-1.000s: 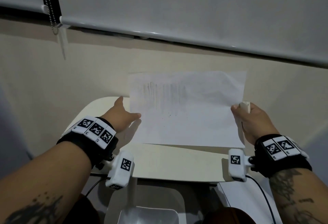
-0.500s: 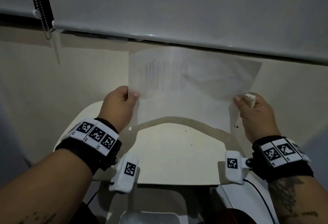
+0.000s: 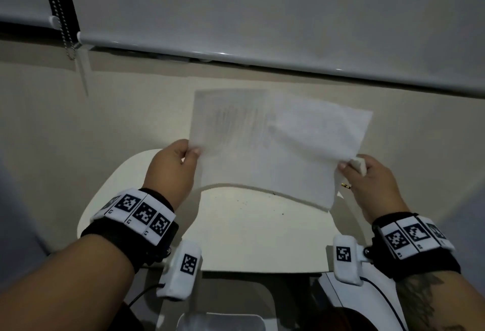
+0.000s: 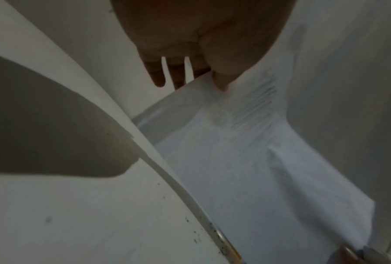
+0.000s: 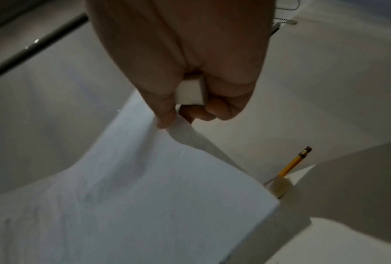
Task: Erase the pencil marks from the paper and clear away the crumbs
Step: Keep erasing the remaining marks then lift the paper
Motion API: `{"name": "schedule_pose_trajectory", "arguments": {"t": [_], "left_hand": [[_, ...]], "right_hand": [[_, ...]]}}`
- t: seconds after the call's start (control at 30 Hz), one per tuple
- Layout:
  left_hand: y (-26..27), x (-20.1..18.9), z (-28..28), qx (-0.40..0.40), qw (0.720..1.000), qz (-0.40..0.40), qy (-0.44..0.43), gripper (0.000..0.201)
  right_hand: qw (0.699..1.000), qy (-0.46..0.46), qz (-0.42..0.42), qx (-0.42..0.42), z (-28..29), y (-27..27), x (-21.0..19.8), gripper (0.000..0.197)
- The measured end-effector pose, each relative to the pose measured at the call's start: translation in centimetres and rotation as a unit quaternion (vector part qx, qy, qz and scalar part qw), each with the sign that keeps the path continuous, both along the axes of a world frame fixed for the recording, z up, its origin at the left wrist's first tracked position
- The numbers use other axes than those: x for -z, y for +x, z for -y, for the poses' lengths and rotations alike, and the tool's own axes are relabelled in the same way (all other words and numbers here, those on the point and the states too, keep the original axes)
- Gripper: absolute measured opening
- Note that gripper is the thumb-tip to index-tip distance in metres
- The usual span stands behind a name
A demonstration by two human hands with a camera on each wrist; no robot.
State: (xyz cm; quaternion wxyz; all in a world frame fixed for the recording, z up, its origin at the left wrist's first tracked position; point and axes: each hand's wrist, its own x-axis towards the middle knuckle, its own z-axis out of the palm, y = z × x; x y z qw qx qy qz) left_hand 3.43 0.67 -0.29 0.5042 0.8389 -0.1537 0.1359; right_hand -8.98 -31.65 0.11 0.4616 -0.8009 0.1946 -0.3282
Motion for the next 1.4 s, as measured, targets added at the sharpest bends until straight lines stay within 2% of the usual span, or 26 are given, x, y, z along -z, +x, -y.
{"name": "schedule_pose_trajectory", "arguments": {"t": [0.07,0.13,0.27,0.4,0.5,0.53,0.63,0.77,0.87,1.0,1.1,1.23,1.3,1.4], "left_hand": [[0.3,0.3,-0.1,0.001,1.0,-0.008,0.003,0.023],[0.3,0.7,0.0,0.018,0.998,-0.034,0.043,0.025],[0.0,0.6,0.0,-0.02,1.0,0.01,0.011,0.031],[0.4,0.9,0.1,0.012,0.998,-0.036,0.059,0.026],[0.2,0.7,-0.1,-0.017,1.0,-0.001,0.024,0.022],[0.2,0.7,-0.1,-0.017,0.999,-0.004,0.034,0.021],[0.4,1.0,0.2,0.011,0.991,-0.059,0.116,0.023],[0.2,0.6,0.3,-0.009,0.998,-0.034,0.056,0.021],[0.2,0.3,0.3,0.012,0.994,-0.055,0.094,0.027],[-0.4,-0.7,-0.1,-0.002,1.0,-0.014,0.028,0.031],[-0.9,-1.5,-0.3,-0.006,0.999,-0.012,-0.037,0.031],[-1.5,-2.0,-0.4,0.008,0.997,-0.041,-0.064,0.013],[-2.1,-1.7,-0.6,0.018,0.995,-0.077,-0.055,0.035],[-2.9,-0.9,-1.3,0.059,0.992,-0.107,0.02,0.07]], "right_hand": [[1.0,-0.008,0.001,0.005,-0.1,0.0,0.0,0.009],[0.999,-0.023,-0.022,-0.008,-0.1,0.1,0.2,0.013],[1.0,-0.022,0.014,0.014,0.0,0.2,-0.4,0.012],[0.997,-0.048,-0.055,-0.022,-0.1,0.3,-0.3,0.018],[1.0,-0.02,0.001,0.008,-0.3,0.3,-0.5,0.014],[1.0,-0.018,0.012,0.011,-0.2,0.3,-0.5,0.015],[0.997,-0.047,-0.055,-0.012,0.2,0.4,-0.4,0.019],[0.999,-0.039,-0.035,0.014,0.4,0.5,-0.7,0.018],[0.997,-0.036,-0.065,-0.003,0.4,0.2,-0.6,0.018],[0.999,-0.017,0.024,0.046,0.5,-0.5,-1.6,0.004],[0.997,-0.008,0.049,0.066,0.6,-1.3,-2.9,0.008],[0.997,-0.014,0.012,0.077,1.0,-2.6,-4.2,0.011],[0.996,-0.024,-0.036,0.074,1.6,-2.9,-4.2,0.013],[0.993,-0.027,-0.098,0.066,2.1,-3.3,-3.1,0.019]]}}
